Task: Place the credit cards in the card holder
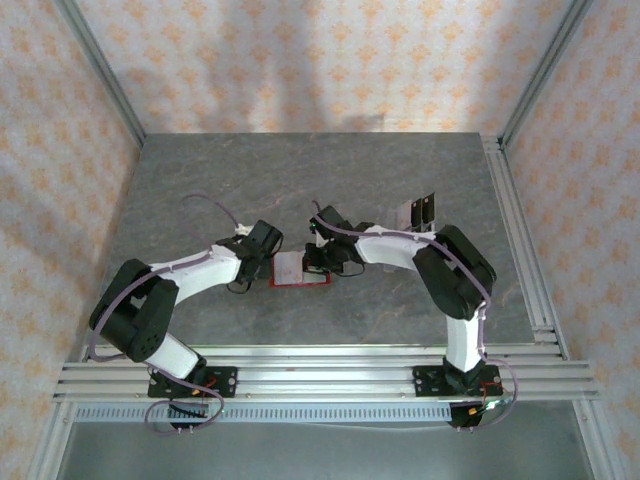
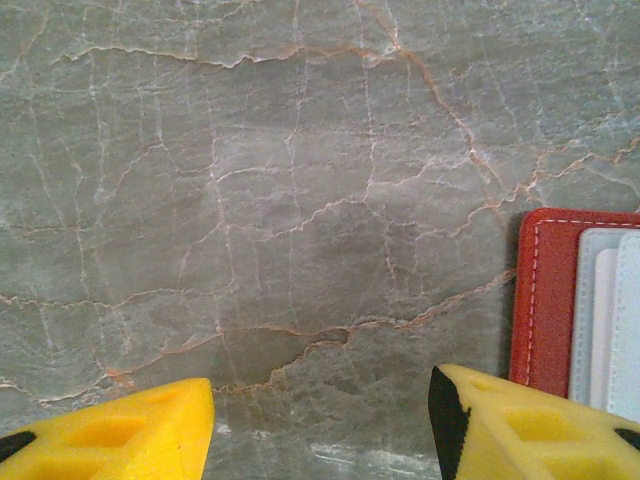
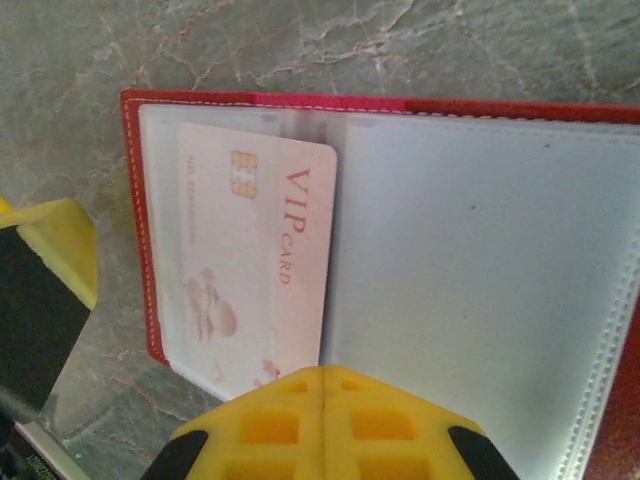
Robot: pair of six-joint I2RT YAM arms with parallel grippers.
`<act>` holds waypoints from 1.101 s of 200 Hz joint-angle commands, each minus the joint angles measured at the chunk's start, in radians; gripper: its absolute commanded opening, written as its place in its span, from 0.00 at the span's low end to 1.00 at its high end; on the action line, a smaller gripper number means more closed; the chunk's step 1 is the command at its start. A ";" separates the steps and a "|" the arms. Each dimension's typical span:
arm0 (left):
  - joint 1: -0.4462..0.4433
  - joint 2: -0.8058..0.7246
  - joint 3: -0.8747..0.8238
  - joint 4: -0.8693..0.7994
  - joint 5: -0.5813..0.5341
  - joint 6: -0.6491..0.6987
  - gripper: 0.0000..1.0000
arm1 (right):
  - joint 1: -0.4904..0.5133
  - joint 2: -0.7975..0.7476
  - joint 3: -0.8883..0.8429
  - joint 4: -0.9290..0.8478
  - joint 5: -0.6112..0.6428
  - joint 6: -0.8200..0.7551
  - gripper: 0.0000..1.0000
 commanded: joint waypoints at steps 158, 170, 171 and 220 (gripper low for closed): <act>0.005 0.055 -0.042 0.080 0.032 -0.010 0.59 | 0.009 0.107 0.140 -0.092 0.012 -0.024 0.01; 0.003 0.054 -0.043 0.085 0.035 -0.010 0.59 | 0.015 0.116 0.153 -0.096 0.008 -0.025 0.01; 0.004 0.055 -0.043 0.085 0.036 -0.010 0.59 | 0.016 0.116 0.154 -0.096 0.008 -0.025 0.01; 0.001 0.058 -0.045 0.091 0.044 -0.013 0.59 | 0.034 0.156 0.203 -0.109 -0.007 -0.027 0.01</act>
